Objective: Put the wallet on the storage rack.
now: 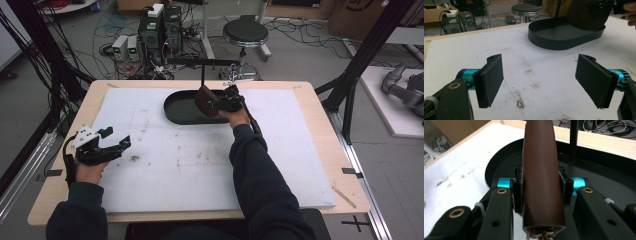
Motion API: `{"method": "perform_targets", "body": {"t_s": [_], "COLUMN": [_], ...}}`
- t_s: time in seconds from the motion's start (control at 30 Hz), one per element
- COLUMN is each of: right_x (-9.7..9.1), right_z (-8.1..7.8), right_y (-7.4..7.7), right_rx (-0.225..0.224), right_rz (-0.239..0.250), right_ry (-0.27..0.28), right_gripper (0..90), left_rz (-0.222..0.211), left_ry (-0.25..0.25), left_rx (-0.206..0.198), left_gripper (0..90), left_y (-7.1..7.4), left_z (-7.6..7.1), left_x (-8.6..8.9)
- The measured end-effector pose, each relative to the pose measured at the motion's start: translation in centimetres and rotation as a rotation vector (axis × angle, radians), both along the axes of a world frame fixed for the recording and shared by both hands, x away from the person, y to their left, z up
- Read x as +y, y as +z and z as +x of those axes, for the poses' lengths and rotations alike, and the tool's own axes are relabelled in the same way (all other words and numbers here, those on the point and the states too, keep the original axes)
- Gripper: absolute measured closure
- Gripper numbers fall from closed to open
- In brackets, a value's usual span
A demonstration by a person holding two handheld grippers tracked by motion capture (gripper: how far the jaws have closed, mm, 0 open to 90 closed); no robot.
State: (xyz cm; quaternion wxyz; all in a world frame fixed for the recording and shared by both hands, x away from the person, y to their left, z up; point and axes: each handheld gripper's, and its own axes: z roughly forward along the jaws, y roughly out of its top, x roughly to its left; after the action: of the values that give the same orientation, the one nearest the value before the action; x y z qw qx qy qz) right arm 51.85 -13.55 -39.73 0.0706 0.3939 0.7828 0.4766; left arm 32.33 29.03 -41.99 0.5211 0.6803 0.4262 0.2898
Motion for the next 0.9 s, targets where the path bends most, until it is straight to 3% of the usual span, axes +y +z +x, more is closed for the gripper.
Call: {"method": "perform_targets", "body": {"t_s": [0.1,0.13,0.27,0.4,0.57,0.77,0.9], "right_x": [0.8,1.1,2.1,2.1,1.0,-1.6,-3.6], "right_z": [0.8,0.9,1.3,1.7,1.8,1.3,0.4], "right_y": [-0.4,-0.5,-1.6,-2.3,-1.8,-0.3,1.0], "right_rx": [0.025,0.015,0.044,0.06,0.019,-0.001,-0.04], "right_rz": [-0.023,-0.029,-0.02,-0.011,-0.088,-0.1,-0.113], "right_ry": [0.0,0.001,0.009,-0.02,-0.127,-0.19,-0.187], "right_gripper": [65.7,65.6,65.2,63.3,40.7,34.4,31.3], "left_rz": [0.0,0.0,-0.008,-0.007,-0.006,-0.007,-0.009], "left_ry": [-0.002,-0.002,-0.013,-0.02,-0.021,-0.024,-0.034], "left_rx": [0.0,0.0,-0.001,-0.001,0.002,0.004,0.007], "left_gripper": [22.4,22.4,22.4,23.2,23.2,23.2,23.2], "left_y": [-0.1,-0.1,-0.1,0.0,-0.1,-0.1,-0.1], "left_z": [0.1,0.1,0.1,0.1,0.1,0.1,0.1], "left_x": [0.0,-0.1,-0.1,-0.2,-0.2,-0.3,-0.5]}}
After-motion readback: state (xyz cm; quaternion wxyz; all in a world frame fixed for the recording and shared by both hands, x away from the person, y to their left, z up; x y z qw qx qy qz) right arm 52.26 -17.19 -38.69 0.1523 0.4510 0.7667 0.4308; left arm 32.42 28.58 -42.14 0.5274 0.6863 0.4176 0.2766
